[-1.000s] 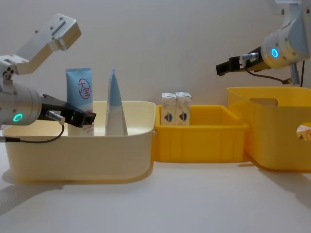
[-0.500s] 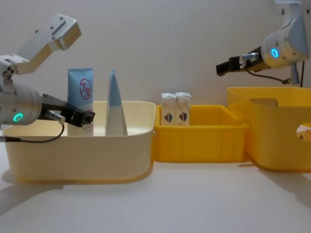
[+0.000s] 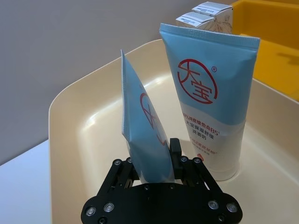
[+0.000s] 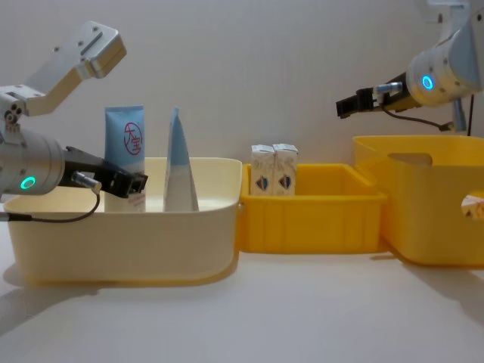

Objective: Bimanual collaborative sorting of washing and personal care products

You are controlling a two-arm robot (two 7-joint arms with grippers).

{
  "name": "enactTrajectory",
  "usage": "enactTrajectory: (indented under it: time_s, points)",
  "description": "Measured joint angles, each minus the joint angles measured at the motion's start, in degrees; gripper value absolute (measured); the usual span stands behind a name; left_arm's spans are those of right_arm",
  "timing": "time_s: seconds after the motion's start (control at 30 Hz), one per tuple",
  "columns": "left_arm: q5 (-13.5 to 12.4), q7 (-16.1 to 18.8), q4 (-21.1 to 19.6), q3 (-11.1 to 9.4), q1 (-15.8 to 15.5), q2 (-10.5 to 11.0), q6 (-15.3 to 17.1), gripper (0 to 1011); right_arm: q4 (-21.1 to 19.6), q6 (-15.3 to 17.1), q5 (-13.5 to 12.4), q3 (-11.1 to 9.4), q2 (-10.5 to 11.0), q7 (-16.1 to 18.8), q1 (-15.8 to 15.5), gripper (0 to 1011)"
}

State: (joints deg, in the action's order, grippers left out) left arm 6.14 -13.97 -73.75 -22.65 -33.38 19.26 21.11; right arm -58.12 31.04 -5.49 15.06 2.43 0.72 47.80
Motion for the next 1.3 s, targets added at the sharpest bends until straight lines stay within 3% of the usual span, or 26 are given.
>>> enactTrajectory:
  time_s: [0.53,0.83,1.3]
  points:
    - [-0.1,0.0,0.0,0.0,-0.1,0.0,0.1,349,0.0,0.0,0.0,0.0,0.0,0.0,0.0,1001]
    - [-2.0,1.0,-1.3,-0.8,-0.5,-0.1,1.7,348,0.0,0.0,0.0,0.0,0.0,0.0,0.0,1001]
    - [-6.9,6.7,-10.8,-1.2,0.1,0.1,6.4,348,0.0,0.0,0.0,0.0,0.0,0.0,0.0,1001]
